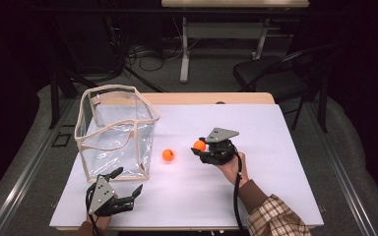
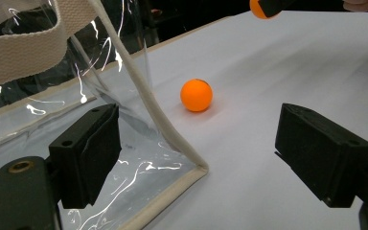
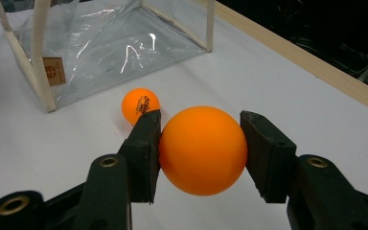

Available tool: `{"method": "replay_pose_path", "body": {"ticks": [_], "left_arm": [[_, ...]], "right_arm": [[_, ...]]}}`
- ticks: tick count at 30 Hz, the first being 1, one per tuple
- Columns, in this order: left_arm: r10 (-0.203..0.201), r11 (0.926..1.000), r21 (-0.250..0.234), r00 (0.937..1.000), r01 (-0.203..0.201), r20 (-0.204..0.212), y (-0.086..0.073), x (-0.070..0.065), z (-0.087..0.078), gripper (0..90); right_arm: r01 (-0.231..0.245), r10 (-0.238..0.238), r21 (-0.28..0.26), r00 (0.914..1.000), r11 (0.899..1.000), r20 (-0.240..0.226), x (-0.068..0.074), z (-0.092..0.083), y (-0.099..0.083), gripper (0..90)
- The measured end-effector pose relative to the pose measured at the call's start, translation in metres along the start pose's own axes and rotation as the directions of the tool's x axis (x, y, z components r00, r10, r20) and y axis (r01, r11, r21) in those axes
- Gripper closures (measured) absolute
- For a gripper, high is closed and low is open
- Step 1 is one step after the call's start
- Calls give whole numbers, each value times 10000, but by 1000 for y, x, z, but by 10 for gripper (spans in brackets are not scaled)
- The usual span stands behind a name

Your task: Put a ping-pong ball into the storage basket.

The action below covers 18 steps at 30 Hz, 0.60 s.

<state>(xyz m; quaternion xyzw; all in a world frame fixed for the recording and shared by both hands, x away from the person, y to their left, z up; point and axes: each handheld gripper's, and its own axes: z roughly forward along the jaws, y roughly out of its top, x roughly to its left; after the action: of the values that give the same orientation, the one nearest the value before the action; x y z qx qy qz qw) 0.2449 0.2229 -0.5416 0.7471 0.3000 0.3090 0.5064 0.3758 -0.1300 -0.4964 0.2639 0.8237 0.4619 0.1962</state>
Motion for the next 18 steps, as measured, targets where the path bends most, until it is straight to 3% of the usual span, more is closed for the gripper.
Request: {"method": "replay_pose_path", "body": {"ticks": [18], "left_arm": [[6,10000,13,10000,-6,-1,0,0,1,158]], "right_arm": [[87,-88,-34,9995,10000,-298,-2,14,22,511]]}}
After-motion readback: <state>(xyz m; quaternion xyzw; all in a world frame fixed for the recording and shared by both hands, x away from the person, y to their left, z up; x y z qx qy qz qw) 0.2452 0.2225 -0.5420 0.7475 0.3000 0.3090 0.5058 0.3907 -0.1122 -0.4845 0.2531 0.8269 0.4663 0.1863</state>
